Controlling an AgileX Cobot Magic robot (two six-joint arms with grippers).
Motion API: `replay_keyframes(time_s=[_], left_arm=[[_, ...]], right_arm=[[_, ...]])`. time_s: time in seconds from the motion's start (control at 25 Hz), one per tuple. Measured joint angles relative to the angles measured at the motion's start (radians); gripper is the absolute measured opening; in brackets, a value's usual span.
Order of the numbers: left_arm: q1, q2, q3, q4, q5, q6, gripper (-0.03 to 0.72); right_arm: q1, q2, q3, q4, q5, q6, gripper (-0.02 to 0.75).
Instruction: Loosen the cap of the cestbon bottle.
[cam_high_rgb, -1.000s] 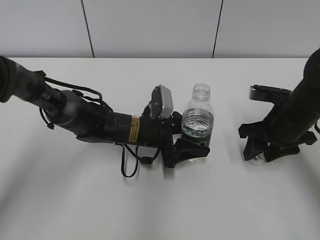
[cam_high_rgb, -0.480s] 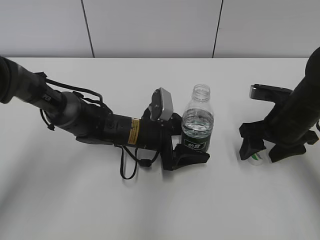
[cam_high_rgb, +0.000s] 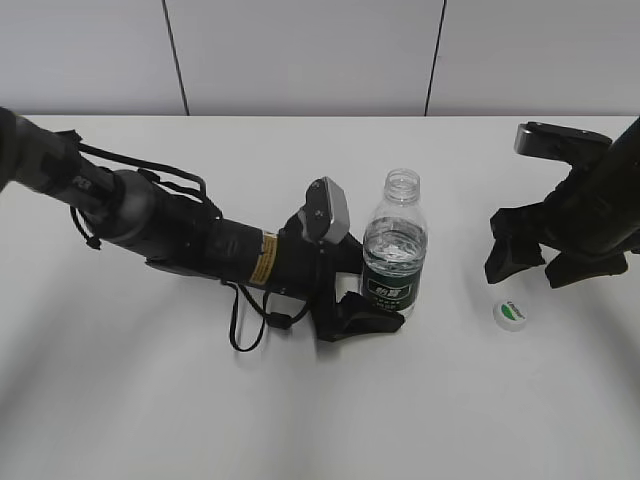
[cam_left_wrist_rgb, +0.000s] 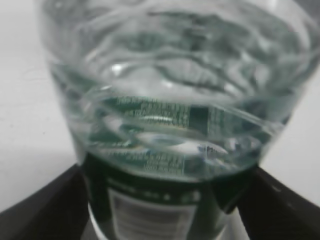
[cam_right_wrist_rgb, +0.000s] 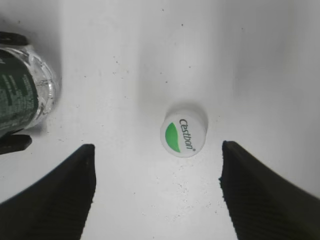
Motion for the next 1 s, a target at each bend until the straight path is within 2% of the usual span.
replay_keyframes(time_s=[0.52,0.84,1.0], left_arm=[[0.048,-0.150,0.014,0.271,0.196,-0.217,0.687],[0.058,-0.280,0.113,0.277,0.481,-0.234,0.687],[0.058,-0.340,0.162,0.130,0.667,-0.234,0.687]], right_arm=[[0.000,-0.014,0.000,0.000,0.029,-0.004,0.588],[0.000,-0.024,0.000,0.000,0.074,-0.004,0.588],[0.000,-0.084,0.000,0.000,0.105,-0.005,0.588]])
